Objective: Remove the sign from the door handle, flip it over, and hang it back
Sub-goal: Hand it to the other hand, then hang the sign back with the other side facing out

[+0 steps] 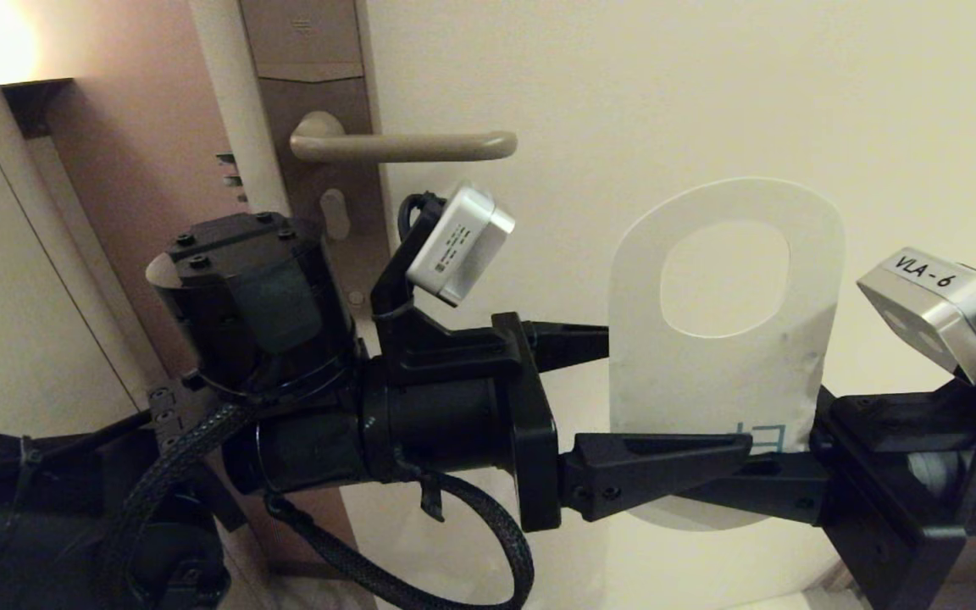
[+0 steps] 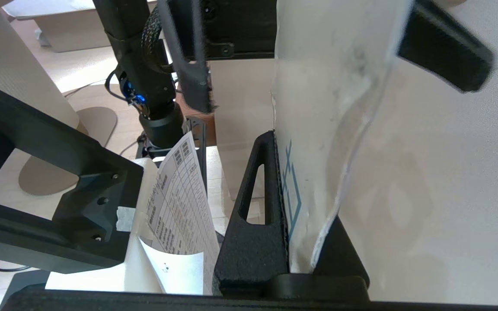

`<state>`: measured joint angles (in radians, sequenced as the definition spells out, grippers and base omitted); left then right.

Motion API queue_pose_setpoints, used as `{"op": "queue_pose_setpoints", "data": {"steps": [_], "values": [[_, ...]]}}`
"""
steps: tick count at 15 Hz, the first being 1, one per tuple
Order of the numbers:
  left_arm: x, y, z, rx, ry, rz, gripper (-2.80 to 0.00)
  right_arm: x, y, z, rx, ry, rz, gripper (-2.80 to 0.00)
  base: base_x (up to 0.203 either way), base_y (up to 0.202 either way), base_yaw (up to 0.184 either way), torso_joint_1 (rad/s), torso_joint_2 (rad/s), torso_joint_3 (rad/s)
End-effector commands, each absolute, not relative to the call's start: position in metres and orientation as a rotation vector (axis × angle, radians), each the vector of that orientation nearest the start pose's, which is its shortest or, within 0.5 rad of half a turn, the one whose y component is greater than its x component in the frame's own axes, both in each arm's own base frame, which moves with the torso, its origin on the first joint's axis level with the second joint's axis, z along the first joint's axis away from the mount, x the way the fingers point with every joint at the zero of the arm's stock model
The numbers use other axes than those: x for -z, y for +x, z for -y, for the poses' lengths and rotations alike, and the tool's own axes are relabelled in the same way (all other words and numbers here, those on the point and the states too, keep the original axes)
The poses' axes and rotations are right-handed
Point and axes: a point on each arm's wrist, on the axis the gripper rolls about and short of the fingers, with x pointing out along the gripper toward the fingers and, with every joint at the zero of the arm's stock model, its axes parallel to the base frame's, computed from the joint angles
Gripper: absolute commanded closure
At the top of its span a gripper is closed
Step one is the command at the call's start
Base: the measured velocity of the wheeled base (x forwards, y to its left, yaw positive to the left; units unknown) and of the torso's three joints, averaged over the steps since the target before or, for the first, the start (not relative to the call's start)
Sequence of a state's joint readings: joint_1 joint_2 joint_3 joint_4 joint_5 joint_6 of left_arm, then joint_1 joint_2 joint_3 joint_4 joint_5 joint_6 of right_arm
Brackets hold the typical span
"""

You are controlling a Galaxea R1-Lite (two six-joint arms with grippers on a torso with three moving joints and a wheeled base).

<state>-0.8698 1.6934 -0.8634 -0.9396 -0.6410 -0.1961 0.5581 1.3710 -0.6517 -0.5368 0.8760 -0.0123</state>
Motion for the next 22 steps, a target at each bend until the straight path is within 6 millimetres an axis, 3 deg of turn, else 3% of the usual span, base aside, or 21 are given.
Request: {"op": "queue_pose_setpoints", "data": {"steps": [1,12,19,20,22], "values": [[-0.234,0.183,0.238,1.521,-0.171,-0.015,-2.80,-0.220,0.172,-0.128,-1.436,0.020,-0.177,0.00,0.000,0.000,0.000,0.000,0.00,0.000],[-0.229,0.153,0.199,1.511,-0.164,-0.031,-2.80,-0.220,0.165,-0.122,-1.371,0.011,-0.166,0.00,0.000,0.000,0.000,0.000,0.00,0.000],[-0.221,0.151,0.170,1.431,-0.164,-0.048,-2.80,-0.217,0.156,-0.116,-1.342,0.008,-0.167,0.00,0.000,0.000,0.000,0.000,0.00,0.000],[-0.221,0.152,0.167,1.422,-0.163,-0.049,0.00,-0.216,0.155,-0.115,-1.342,0.008,-0.168,0.00,0.000,0.000,0.000,0.000,0.00,0.000],[-0.223,0.151,0.164,1.414,-0.165,-0.037,0.00,-0.214,0.150,-0.113,-1.341,0.008,-0.170,0.00,0.000,0.000,0.000,0.000,0.00,0.000]]}}
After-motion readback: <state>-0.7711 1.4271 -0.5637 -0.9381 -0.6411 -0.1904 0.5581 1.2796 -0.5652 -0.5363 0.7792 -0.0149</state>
